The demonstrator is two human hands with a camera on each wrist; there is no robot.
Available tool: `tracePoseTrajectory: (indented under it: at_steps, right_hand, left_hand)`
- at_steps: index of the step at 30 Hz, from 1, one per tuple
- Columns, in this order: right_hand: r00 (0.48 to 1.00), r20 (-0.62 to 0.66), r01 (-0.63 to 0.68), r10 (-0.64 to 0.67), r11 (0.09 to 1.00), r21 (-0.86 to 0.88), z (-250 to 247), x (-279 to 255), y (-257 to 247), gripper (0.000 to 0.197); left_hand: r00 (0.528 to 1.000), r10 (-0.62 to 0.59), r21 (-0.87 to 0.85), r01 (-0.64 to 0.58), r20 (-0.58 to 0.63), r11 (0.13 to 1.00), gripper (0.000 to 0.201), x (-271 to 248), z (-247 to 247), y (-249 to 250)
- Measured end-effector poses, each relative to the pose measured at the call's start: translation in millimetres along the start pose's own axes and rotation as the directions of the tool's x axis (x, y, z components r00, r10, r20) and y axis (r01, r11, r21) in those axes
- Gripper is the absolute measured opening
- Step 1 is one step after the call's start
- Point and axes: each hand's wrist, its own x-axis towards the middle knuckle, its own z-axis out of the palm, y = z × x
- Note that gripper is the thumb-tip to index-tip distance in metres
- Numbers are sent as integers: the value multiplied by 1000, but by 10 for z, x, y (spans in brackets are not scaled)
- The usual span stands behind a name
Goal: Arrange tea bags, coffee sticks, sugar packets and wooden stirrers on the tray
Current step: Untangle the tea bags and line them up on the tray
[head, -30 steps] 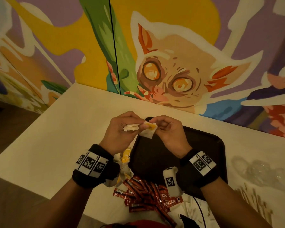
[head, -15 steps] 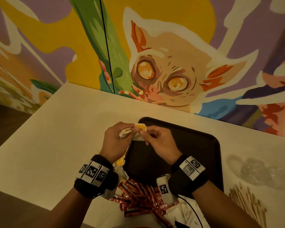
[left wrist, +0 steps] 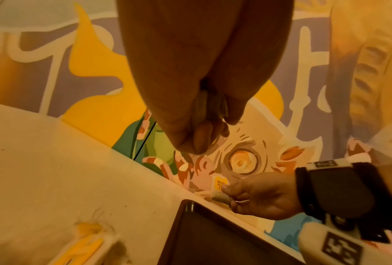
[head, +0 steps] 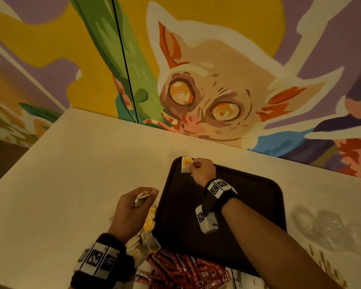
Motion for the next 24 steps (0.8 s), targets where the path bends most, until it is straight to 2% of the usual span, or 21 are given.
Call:
tracePoseTrajectory:
  at_steps: [10, 18, 24]
  right_hand:
    - [993, 69, -93, 101, 990, -110, 252, 533, 135, 26]
    - [997, 45, -50, 57, 989, -139, 369, 638, 169, 21]
    - [999, -33, -31, 28, 995, -97, 370, 554, 165, 23]
  left_hand:
    - [994, -88, 16, 87, 71, 996, 11, 51, 1, -186]
    - [990, -115, 28, 113, 81, 993, 12, 138, 3, -193]
    - [988, -124, 15, 123, 89, 992, 12, 168, -18, -182]
